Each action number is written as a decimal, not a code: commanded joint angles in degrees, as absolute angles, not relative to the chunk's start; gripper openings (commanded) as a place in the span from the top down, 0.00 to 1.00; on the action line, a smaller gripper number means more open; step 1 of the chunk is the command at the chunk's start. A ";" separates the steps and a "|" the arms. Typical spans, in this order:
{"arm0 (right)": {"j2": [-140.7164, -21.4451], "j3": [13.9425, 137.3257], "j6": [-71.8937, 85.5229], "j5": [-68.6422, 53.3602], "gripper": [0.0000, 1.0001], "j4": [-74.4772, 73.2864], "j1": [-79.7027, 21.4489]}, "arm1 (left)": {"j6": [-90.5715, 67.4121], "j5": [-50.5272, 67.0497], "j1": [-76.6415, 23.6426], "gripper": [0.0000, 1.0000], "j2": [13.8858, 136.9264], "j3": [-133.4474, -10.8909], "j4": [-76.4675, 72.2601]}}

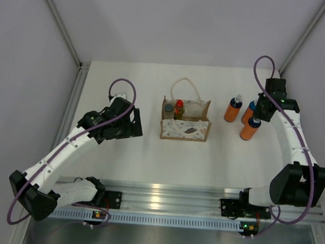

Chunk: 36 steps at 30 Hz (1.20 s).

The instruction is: Take the personal care products out of the canvas bag

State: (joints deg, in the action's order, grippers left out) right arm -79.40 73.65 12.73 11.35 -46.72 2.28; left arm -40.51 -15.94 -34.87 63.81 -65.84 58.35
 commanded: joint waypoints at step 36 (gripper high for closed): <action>-88.49 91.92 11.42 7.46 0.38 -36.82 -38.58 | -42.10 -14.33 -34.98 0.02 64.51 -67.59 58.36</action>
State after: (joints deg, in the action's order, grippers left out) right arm -86.26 87.33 12.80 4.43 -39.81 -36.45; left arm -41.17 -14.37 -34.89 66.15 -67.35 58.35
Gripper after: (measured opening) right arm 0.622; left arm 0.985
